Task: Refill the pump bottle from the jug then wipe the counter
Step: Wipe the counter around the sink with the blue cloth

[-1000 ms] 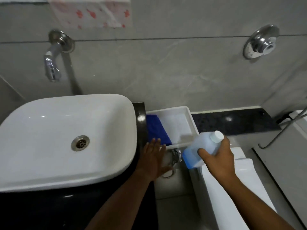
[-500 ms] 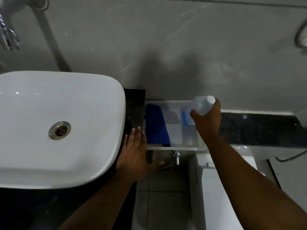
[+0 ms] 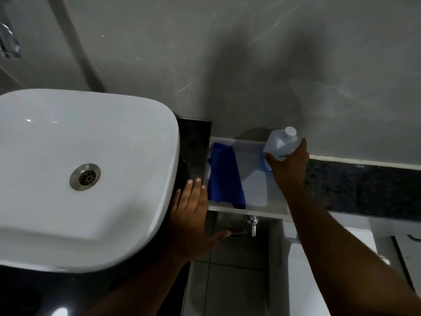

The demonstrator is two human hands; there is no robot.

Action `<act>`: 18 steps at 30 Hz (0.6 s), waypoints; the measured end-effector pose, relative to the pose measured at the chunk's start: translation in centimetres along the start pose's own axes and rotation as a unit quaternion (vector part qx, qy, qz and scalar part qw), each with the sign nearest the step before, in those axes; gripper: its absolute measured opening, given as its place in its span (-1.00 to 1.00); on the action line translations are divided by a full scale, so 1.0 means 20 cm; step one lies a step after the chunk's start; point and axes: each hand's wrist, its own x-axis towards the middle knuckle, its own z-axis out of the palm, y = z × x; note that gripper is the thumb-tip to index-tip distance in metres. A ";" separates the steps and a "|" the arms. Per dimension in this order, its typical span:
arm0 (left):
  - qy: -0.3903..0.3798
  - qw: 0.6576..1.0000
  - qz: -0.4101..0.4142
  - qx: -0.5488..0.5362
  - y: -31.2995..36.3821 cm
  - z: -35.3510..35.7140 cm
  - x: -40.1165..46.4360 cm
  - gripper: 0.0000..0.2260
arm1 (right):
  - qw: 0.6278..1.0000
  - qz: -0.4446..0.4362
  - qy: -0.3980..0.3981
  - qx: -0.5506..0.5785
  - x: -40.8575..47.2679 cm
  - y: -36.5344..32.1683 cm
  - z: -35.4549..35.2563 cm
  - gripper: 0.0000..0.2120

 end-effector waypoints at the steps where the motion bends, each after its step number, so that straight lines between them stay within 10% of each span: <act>1: -0.004 1.000 -0.003 0.001 0.00 -0.01 0.00 0.00 | 1.000 0.009 0.019 0.003 -0.06 0.00 0.01 -0.02; 4: -0.009 1.000 -0.013 0.009 0.01 -0.02 0.00 0.00 | 0.999 -0.010 0.039 -0.034 -0.29 0.02 0.09 -0.12; 11: 0.035 0.999 0.008 -0.002 0.00 0.01 -0.02 -0.26 | 0.916 -0.236 -0.250 -0.206 -0.41 -0.01 0.45 -0.17; 18: 0.046 0.999 0.001 0.011 0.00 0.02 -0.01 -0.25 | 0.851 -0.230 -0.321 -0.345 -0.33 0.11 0.63 -0.16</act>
